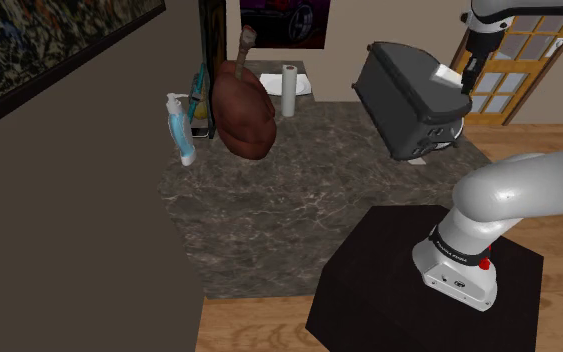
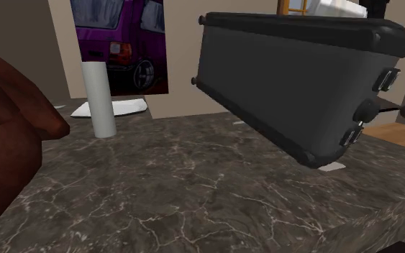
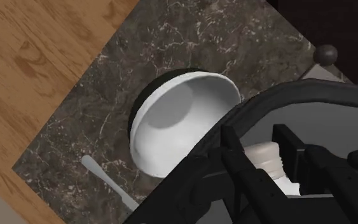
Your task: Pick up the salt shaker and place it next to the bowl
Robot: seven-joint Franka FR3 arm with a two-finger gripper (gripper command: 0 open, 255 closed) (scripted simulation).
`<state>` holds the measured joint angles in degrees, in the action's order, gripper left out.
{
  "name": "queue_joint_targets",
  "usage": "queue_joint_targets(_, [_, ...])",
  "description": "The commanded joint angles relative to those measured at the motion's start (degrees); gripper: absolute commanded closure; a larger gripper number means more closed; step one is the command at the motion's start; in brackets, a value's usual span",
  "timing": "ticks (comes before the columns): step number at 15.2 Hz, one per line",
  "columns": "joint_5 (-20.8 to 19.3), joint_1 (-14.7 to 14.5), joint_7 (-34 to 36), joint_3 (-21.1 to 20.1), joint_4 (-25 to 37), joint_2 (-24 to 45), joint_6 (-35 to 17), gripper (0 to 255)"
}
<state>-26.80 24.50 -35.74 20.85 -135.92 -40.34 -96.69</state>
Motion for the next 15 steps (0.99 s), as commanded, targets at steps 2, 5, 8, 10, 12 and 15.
queue_joint_targets(2, [-1.27,1.08,-1.08,1.30,-2.62,-1.40,-0.29,255])
queue_joint_targets(5, [-1.84,1.24,-0.52,1.88,-4.85,-1.45,-2.43,255])
queue_joint_targets(8, [-2.44,1.42,0.04,2.51,-7.00,-1.36,-4.62,255])
queue_joint_targets(10, [-2.87,1.53,0.42,2.94,-8.38,-1.23,-6.11,255])
queue_joint_targets(12, [-3.31,1.65,0.80,3.39,-9.73,-1.03,-7.63,255])
queue_joint_targets(15, [-4.01,1.83,1.38,4.10,-11.68,-0.60,-9.95,255])
